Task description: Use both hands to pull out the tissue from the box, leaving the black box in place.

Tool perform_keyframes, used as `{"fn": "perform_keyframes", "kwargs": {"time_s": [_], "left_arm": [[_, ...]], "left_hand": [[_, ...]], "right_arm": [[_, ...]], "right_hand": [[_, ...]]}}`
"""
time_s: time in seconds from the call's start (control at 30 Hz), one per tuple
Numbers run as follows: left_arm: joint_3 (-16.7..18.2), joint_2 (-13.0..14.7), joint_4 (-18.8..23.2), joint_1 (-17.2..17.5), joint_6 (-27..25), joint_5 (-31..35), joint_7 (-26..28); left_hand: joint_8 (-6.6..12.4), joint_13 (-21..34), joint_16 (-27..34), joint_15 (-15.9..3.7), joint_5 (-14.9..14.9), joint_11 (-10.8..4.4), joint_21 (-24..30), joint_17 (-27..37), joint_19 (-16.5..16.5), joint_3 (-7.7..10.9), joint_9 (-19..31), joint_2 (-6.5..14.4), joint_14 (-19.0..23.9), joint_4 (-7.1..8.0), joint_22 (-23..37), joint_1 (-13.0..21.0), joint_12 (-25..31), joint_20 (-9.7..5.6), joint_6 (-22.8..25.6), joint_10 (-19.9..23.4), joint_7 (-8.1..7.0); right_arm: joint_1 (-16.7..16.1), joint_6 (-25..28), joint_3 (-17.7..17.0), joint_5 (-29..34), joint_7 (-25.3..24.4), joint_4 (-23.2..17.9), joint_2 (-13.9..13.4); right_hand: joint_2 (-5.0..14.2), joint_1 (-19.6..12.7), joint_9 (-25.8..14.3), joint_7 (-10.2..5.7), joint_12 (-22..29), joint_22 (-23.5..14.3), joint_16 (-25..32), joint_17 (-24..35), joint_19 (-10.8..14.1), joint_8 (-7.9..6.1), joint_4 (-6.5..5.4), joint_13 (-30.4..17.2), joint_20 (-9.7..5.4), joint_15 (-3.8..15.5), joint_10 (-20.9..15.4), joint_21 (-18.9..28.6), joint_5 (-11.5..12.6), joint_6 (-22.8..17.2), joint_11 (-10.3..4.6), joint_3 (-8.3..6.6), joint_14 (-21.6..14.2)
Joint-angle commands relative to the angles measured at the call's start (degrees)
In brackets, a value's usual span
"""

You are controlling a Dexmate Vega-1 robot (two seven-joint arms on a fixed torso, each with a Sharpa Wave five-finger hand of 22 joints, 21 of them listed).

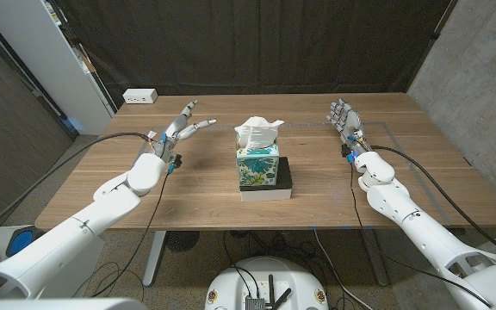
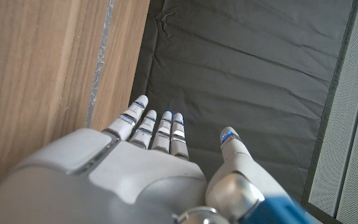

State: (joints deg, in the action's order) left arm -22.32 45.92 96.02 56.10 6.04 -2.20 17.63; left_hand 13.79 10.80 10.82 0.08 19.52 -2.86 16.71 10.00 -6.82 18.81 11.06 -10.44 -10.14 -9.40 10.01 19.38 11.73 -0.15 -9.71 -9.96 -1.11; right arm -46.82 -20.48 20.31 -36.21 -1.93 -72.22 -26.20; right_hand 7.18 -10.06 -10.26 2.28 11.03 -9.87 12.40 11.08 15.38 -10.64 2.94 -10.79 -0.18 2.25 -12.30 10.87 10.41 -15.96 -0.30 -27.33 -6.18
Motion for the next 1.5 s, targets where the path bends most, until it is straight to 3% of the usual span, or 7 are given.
{"fn": "perform_keyframes", "kwargs": {"time_s": [0.03, 1.03, 1.5], "left_arm": [[1.4, 0.6, 3.3, 3.5, -1.2, 0.9, 2.2], [3.7, 1.5, 9.3, 10.0, -2.8, 3.5, 5.2], [5.7, 2.1, 13.4, 15.1, -4.0, 3.7, 6.5]], "left_hand": [[0.42, 0.2, 0.2, -0.40, 0.3, 0.11, -0.1, 0.2, 0.5, -0.34, 0.1, 0.2, -9.2, 0.00, 0.3, 0.9, 0.4, -0.10, -19.9, -13.6, 0.49], [0.65, 0.2, 0.1, -0.65, 0.5, -0.27, -0.6, 0.2, 1.0, -1.51, 0.0, 0.4, -8.9, 0.24, 0.3, 1.5, 0.3, -0.17, -19.0, -13.1, 0.72], [0.66, 0.2, 0.0, -0.80, 0.6, -0.27, -0.8, 0.2, 1.1, -2.00, 0.0, 0.5, -8.9, 0.34, 0.3, 1.7, 0.2, -0.09, -18.9, -13.0, 0.72]], "right_arm": [[-0.4, -0.7, -0.2, 0.1, -0.5, 0.0, 0.2], [0.4, -2.0, -0.2, 0.0, -0.5, 2.1, 1.5], [-0.1, -2.6, -0.4, 0.0, -0.9, 1.7, 1.7]], "right_hand": [[-0.11, -0.9, -0.1, -0.08, 0.3, -0.1, 0.0, 0.1, 0.3, -0.44, 0.24, -0.2, 0.00, -0.13, -0.4, 0.5, -0.1, -0.2, 0.05, -0.06, -0.6], [-0.04, -0.9, -0.1, 0.29, 0.3, -0.1, 0.1, 0.4, 0.1, -0.40, 1.00, -0.2, -0.02, -0.34, -0.6, 0.4, -0.2, -0.3, 0.07, 0.22, -0.7], [0.01, -0.9, -0.1, 0.28, 0.2, -0.1, 0.1, 0.5, 0.1, -0.38, 1.28, -0.2, -0.06, -0.31, -0.6, 0.4, -0.2, -0.3, 0.13, 0.40, -0.8]]}}
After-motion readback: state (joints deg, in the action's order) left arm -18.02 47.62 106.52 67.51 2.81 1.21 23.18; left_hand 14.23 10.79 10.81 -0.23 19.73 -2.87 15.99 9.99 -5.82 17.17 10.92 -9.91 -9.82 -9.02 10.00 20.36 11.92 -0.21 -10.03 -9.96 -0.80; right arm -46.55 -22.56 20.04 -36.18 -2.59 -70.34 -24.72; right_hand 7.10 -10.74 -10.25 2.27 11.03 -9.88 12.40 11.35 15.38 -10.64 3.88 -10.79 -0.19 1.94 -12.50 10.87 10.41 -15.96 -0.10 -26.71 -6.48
